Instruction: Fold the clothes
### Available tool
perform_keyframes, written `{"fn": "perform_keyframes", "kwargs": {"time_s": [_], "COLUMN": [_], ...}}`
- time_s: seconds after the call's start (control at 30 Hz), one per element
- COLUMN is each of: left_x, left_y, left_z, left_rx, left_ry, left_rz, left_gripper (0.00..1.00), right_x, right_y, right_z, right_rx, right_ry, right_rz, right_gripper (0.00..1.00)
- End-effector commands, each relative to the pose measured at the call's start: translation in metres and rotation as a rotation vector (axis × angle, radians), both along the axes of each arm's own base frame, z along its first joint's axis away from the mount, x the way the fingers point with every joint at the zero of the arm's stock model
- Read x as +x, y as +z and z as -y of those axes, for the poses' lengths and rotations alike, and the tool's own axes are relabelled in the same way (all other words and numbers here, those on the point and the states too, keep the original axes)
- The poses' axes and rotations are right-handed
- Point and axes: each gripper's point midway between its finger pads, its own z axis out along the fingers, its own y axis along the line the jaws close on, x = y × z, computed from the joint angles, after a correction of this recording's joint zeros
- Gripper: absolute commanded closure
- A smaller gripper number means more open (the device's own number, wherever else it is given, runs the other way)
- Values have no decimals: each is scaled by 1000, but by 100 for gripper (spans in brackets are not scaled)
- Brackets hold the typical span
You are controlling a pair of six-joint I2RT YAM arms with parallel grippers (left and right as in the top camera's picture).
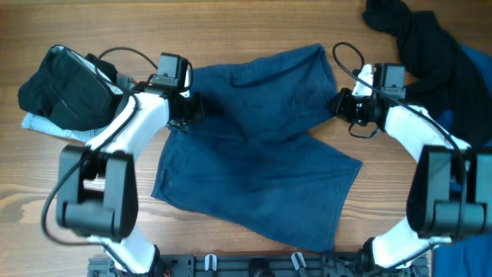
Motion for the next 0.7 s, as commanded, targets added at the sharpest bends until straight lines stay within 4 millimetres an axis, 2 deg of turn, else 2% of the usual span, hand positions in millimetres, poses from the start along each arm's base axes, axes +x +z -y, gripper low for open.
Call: {"fn": "perform_keyframes", "kwargs": {"time_s": [0.0,0.07,0.1,0.17,0.2,0.3,0.4,0.5,0.57,0.6,0.63,0.67], "left_x": [-8,-13,-15,-20,-21,-23,-23,-22,-21,-21,-20,-19], "left_y": [-37,-50,-55,-61,-61,-61,-60,-52,-41,-34,-28,-18], "left_z": [3,2,0,-8,-13,-27,-40,-42,-42,-42,-42,-42], "left_rx": [-3,5,12,41,51,59,59,50,47,46,45,42], "left_ry": [-37,-36,-34,-20,-11,24,50,38,38,38,38,38], "left_rz": [-85,-121,-137,-165,-171,-188,-198,-183,-165,-153,-141,-121], "left_gripper": [80,83,85,88,89,90,92,91,86,81,77,72], "right_x": [-4,-13,-21,-42,-52,-77,-90,-81,-67,-55,-49,-39], "right_y": [-41,-58,-67,-74,-74,-77,-71,-43,-7,22,38,64], "right_z": [22,44,62,92,101,110,108,88,79,75,73,69], "right_rx": [-83,-173,-251,-366,-386,-368,-364,-273,-237,-214,-203,-178], "right_ry": [-134,-209,-262,-353,-382,-409,-391,-280,-214,-196,-194,-190], "right_rz": [-114,-179,-223,-312,-352,-455,-500,-420,-300,-202,-148,-51], "right_gripper": [96,96,96,96,96,96,96,96,95,95,96,96]}}
